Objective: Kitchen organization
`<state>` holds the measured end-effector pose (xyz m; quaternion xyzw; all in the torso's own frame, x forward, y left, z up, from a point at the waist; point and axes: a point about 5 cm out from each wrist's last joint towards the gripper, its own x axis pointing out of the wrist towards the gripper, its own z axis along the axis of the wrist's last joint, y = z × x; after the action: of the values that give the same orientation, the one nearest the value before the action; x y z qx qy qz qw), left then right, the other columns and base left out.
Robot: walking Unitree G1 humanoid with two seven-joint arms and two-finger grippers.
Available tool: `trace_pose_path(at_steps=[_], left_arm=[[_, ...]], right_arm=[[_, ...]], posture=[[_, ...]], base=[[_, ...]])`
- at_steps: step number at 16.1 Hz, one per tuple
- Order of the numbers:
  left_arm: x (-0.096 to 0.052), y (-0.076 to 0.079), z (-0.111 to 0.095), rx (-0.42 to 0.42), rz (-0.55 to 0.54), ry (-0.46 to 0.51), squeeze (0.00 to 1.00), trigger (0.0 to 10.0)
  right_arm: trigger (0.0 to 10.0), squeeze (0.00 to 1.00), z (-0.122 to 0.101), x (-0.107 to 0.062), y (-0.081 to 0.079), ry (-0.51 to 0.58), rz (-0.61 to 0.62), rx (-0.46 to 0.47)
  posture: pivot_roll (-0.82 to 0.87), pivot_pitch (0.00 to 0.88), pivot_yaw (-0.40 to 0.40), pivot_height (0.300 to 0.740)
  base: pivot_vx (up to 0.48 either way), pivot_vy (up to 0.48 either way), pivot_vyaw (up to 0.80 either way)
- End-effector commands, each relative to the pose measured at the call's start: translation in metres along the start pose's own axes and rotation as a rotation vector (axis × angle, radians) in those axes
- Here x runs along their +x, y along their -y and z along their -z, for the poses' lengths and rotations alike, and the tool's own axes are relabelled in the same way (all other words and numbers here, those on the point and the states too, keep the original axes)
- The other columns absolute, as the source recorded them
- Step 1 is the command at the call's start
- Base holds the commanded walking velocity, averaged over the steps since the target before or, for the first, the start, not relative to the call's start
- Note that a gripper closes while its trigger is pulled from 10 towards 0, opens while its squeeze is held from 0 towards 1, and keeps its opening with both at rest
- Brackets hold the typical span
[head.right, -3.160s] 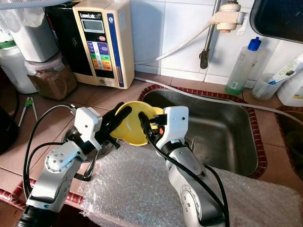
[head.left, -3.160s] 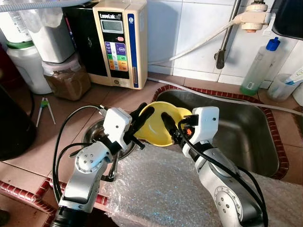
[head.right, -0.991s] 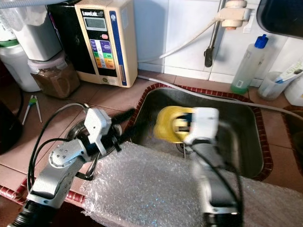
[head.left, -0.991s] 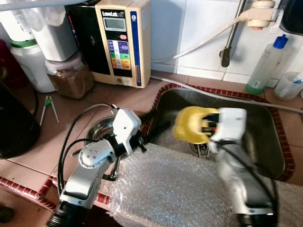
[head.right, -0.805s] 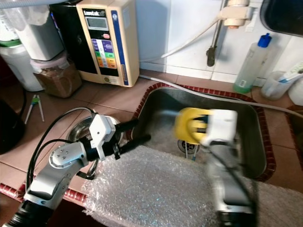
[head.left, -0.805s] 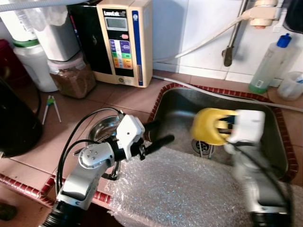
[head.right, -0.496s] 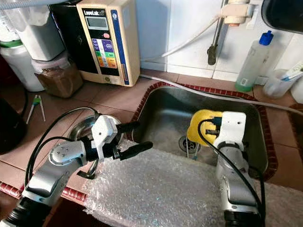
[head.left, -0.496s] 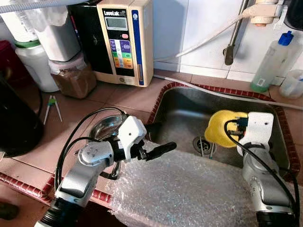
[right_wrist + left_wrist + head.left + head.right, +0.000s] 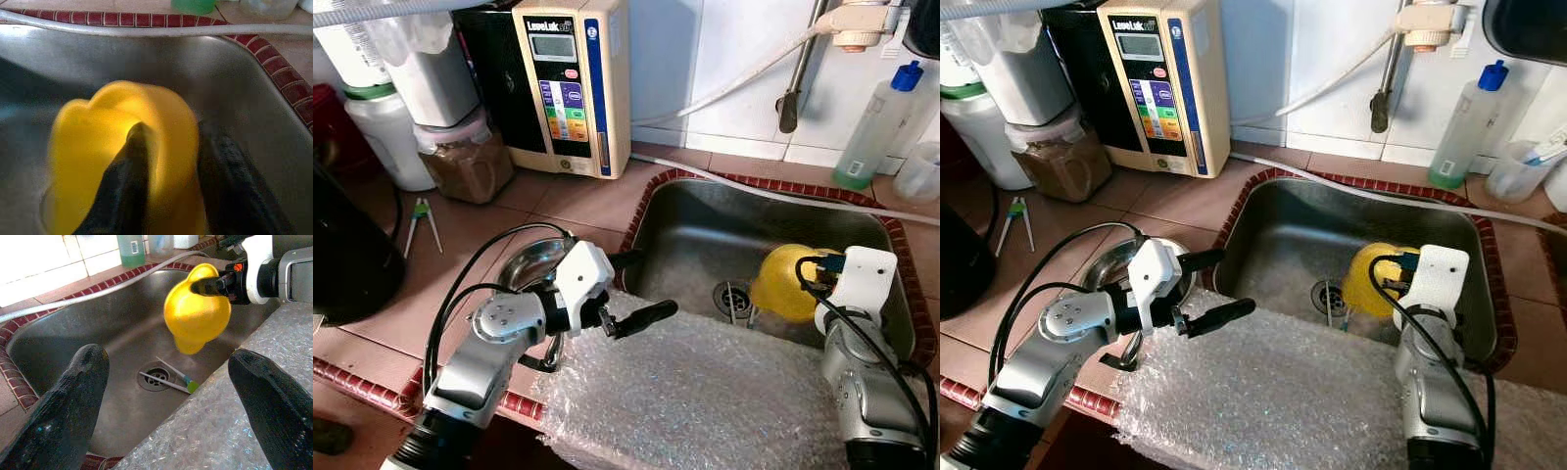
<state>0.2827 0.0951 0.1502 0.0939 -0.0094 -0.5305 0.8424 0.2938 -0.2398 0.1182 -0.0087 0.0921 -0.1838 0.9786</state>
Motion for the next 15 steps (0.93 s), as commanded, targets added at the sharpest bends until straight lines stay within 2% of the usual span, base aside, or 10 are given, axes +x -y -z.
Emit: trace_pose_path(at_steps=[1, 7, 8, 9, 10, 12, 13, 14, 15], left_arm=[[-0.001, 0.002, 0.001, 0.017, 0.009, -0.016, 1.0, 10.0], [0.0, 0.001, 0.001, 0.032, 0.007, -0.022, 1.0, 10.0], [0.0, 0.001, 0.001, 0.035, 0.008, -0.023, 1.0, 10.0], [0.001, 0.001, 0.001, 0.038, 0.008, -0.024, 1.0, 10.0], [0.001, 0.001, 0.001, 0.041, 0.009, -0.025, 1.0, 10.0], [0.002, 0.001, 0.002, 0.042, 0.011, -0.026, 1.0, 10.0], [0.002, 0.001, 0.002, 0.045, 0.012, -0.026, 1.0, 10.0], [0.002, 0.001, 0.002, 0.047, 0.013, -0.027, 1.0, 10.0], [0.002, 0.001, 0.002, 0.051, 0.014, -0.028, 1.0, 10.0]], right_arm=[[10.0, 1.0, -0.005, 0.001, -0.001, 0.025, -0.006, 0.014], [10.0, 1.0, -0.005, 0.004, -0.012, 0.001, -0.057, 0.051], [10.0, 1.0, -0.004, 0.004, -0.02, -0.027, -0.123, 0.208], [10.0, 1.0, -0.004, 0.002, -0.026, -0.045, -0.173, 0.309], [10.0, 1.0, -0.004, 0.004, -0.023, -0.05, -0.154, 0.37], [10.0, 1.0, -0.003, 0.005, -0.017, -0.054, -0.128, 0.336], [10.0, 1.0, -0.005, 0.005, -0.018, -0.06, -0.152, 0.399], [10.0, 1.0, -0.005, 0.004, -0.02, -0.068, -0.169, 0.357], [10.0, 1.0, -0.003, 0.004, -0.019, -0.067, -0.156, 0.238]], posture=[[-0.03, 0.075, 0.079, 0.74], [-0.02, 0.071, 0.083, 0.74], [-0.03, 0.068, 0.085, 0.74], [-0.03, 0.068, 0.085, 0.74], [-0.03, 0.065, 0.087, 0.74], [-0.03, 0.063, 0.089, 0.74], [-0.03, 0.063, 0.09, 0.74], [-0.03, 0.062, 0.091, 0.74], [-0.03, 0.062, 0.093, 0.74]], base=[[0.0, 0.0, 0.0], [0.0, 0.0, 0.0], [0.0, 0.0, 0.0], [0.0, 0.0, 0.0], [0.0, 0.0, 0.0], [0.0, 0.0, 0.0], [0.0, 0.0, 0.0], [0.0, 0.0, 0.0], [0.0, 0.0, 0.0]])
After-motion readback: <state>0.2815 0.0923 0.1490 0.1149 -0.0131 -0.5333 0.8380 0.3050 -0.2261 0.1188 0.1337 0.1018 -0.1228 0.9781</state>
